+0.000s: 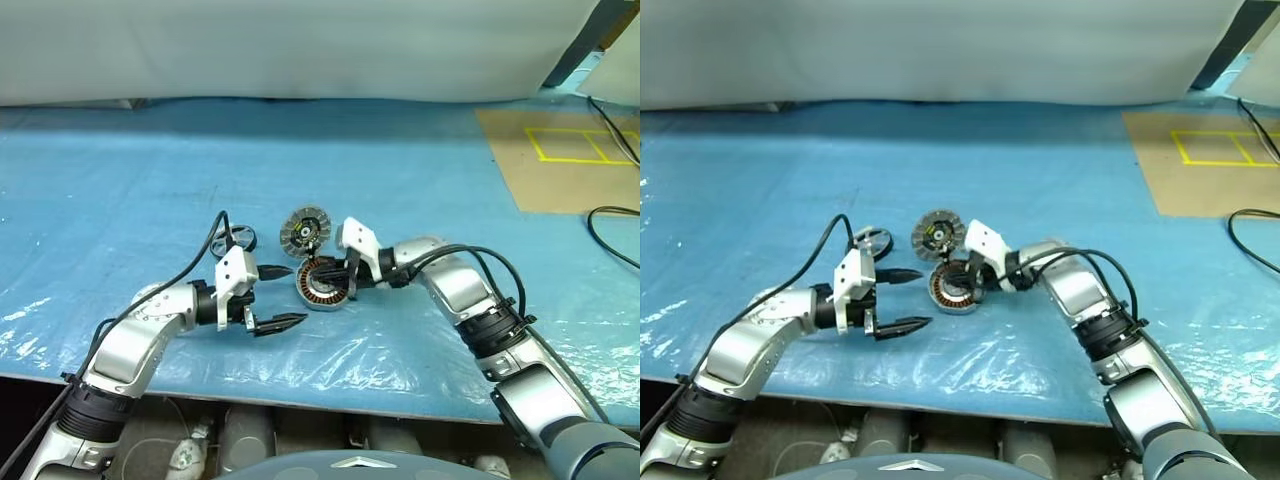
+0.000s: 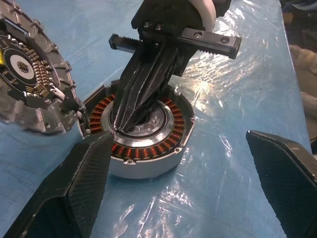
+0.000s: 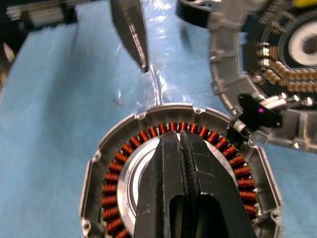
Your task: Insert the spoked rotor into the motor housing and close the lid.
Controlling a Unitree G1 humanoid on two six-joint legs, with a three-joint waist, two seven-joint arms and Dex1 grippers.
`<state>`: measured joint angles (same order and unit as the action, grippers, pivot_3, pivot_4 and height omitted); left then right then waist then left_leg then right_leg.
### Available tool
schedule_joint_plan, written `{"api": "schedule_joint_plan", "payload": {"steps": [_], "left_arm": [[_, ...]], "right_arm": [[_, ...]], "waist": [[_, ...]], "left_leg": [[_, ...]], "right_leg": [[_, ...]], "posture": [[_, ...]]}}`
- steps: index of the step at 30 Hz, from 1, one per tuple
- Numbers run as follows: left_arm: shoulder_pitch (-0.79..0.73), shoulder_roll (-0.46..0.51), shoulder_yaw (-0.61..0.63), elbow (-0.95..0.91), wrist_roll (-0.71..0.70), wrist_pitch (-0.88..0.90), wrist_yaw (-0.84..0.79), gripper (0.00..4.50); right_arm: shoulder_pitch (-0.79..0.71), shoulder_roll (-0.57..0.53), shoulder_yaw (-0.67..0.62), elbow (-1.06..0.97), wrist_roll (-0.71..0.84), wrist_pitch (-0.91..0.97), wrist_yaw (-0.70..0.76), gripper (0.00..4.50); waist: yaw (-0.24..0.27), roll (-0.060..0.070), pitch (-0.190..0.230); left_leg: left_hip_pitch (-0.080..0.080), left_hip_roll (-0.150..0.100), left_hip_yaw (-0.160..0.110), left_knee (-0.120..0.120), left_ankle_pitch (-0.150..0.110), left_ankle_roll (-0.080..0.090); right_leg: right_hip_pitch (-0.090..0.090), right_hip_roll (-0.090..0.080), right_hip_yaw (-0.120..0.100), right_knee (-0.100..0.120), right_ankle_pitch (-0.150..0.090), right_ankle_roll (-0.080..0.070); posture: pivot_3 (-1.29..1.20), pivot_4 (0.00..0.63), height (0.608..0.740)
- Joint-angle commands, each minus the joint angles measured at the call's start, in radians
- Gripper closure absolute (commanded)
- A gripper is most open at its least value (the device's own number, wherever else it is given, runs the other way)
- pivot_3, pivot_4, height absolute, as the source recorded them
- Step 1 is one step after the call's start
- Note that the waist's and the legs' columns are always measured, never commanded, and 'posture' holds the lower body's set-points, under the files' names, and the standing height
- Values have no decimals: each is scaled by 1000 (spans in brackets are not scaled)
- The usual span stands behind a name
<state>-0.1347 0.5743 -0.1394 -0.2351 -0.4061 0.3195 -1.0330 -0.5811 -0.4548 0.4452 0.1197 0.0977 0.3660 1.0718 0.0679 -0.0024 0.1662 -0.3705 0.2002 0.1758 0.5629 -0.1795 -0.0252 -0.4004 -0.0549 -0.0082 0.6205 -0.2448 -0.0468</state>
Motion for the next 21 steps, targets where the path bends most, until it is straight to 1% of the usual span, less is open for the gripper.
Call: {"api": "schedule_joint_plan", "payload": {"steps": [1,5,9,12,14,16,18,21], "left_arm": [[12,1,4,-2,2,-30,-10,0],[15,-1,3,2,5,-37,-10,0],[0,-8,-5,-9,4,-20,-4,0],[-14,-9,-6,-21,-1,0,-1,0],[-17,-7,-6,-25,-4,7,-2,0],[-17,-4,-4,-29,-6,12,-4,0],[-17,-1,-2,-33,-9,17,-6,0],[-15,1,0,-38,-10,21,-5,0]], "right_arm": [[33,-18,37,67,-67,-9,-8,4469],[1,23,-85,4,93,106,31,4469],[-43,69,-208,-64,254,250,44,4469],[-50,70,-234,-99,297,301,43,4469],[-30,47,-193,-115,257,275,47,4469],[5,3,-98,-101,148,195,44,4469],[27,-24,-30,-43,51,120,16,4469],[53,-60,32,12,-39,29,15,4469]], "waist": [[0,0,0],[1,0,0],[0,0,0],[1,0,0],[1,0,0],[1,0,0],[2,0,0],[-2,1,0]], "left_leg": [[3,0,0,0,0,0],[6,0,0,0,-2,3],[0,0,-1,0,0,1],[-5,0,0,0,0,1],[-5,1,0,0,0,1],[-6,1,0,-1,0,0],[-6,1,0,-1,0,0],[-5,0,0,-1,0,0]], "right_leg": [[3,0,0,-1,0,0],[6,-1,1,-1,0,1],[0,0,0,0,0,0],[-5,0,0,0,0,0],[-5,1,-1,1,0,0],[-5,1,-2,0,0,0],[-5,1,-2,0,0,0],[-4,0,-1,0,0,0]], "posture": [[0,150,740],[0,150,740],[0,150,740],[0,150,740],[0,150,740],[0,150,740],[0,150,740],[0,150,740]]}}
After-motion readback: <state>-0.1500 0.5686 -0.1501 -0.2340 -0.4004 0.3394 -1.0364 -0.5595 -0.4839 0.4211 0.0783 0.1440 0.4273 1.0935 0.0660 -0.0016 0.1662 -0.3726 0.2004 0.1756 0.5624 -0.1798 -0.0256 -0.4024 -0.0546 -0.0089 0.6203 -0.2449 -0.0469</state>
